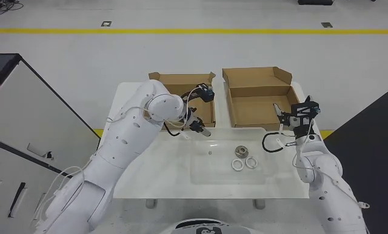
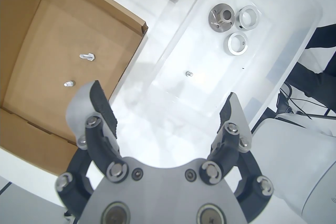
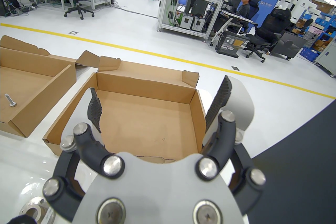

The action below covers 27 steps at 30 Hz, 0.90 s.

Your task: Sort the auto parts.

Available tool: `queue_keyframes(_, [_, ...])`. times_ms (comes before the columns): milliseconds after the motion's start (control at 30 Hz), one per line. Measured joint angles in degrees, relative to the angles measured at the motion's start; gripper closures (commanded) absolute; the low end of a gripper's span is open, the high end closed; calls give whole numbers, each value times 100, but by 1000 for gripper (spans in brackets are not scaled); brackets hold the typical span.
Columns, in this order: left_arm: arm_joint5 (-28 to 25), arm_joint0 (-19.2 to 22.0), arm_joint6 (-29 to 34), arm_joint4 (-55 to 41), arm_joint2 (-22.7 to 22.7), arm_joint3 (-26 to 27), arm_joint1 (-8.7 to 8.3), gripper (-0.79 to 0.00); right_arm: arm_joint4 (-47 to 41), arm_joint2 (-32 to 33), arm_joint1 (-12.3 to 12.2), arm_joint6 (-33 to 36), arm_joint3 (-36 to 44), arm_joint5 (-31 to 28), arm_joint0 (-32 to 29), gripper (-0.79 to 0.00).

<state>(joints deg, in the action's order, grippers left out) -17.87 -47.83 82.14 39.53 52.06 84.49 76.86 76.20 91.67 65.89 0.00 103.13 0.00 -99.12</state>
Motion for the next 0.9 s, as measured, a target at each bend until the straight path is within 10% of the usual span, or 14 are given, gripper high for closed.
queue_keyframes(333, [-175, 280, 254, 63, -1169, 794, 47, -785, 0, 0, 0, 0, 0, 0, 0, -785])
queue_keyframes(667, [-112, 1076, 317, -353, -2571, 381, 125, -785, 0, 0, 0, 0, 0, 0, 0, -785])
queue_keyframes(900, [-216, 1314, 211, -558, -2934, 254, 150, -554, 0, 0, 0, 0, 0, 0, 0, -785])
